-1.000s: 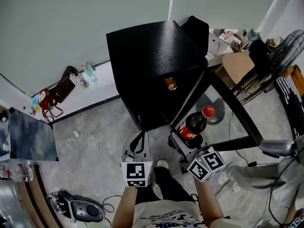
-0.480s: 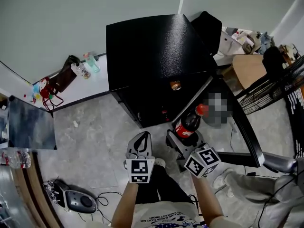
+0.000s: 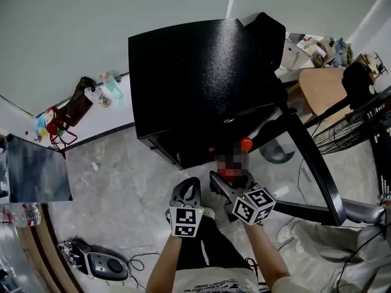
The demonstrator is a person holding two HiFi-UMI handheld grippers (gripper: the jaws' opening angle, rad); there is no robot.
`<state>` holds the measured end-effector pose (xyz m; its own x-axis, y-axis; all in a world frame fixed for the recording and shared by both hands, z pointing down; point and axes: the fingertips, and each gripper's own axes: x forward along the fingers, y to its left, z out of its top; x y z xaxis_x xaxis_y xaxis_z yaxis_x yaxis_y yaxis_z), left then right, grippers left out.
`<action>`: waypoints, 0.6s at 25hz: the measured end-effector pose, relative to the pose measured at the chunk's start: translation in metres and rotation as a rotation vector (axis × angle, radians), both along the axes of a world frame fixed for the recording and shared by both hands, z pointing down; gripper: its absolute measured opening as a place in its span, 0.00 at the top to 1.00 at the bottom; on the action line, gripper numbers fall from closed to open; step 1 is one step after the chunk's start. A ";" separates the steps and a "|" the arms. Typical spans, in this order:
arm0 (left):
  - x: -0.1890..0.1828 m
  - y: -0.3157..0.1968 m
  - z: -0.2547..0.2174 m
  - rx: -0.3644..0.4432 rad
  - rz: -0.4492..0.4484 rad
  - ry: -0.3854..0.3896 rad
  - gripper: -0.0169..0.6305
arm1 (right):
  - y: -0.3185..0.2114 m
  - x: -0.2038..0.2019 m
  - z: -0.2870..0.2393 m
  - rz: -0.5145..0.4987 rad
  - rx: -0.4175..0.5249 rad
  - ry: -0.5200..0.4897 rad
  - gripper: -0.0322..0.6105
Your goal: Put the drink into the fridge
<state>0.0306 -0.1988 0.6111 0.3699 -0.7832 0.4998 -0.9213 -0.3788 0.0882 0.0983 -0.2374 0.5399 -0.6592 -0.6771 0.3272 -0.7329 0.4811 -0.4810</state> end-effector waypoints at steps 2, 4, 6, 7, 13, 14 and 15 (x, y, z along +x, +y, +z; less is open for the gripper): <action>-0.001 -0.001 0.015 -0.029 0.018 -0.008 0.97 | -0.008 -0.006 0.010 -0.003 -0.020 -0.006 0.48; -0.003 -0.001 0.031 -0.068 0.033 -0.024 0.97 | -0.014 -0.014 0.018 -0.006 -0.042 -0.017 0.48; -0.004 0.001 0.046 -0.106 0.046 -0.035 0.97 | -0.019 -0.021 0.024 -0.007 -0.067 -0.035 0.48; -0.003 0.000 0.050 -0.113 0.056 -0.038 0.97 | -0.021 -0.024 0.028 -0.010 -0.081 -0.041 0.48; 0.008 -0.004 0.065 -0.124 0.139 -0.031 0.97 | -0.030 -0.033 0.050 -0.019 -0.141 -0.031 0.48; 0.008 -0.004 0.068 -0.127 0.149 -0.030 0.97 | -0.032 -0.034 0.053 -0.019 -0.151 -0.032 0.48; 0.009 -0.004 0.071 -0.130 0.160 -0.034 0.97 | -0.033 -0.035 0.055 -0.019 -0.161 -0.032 0.48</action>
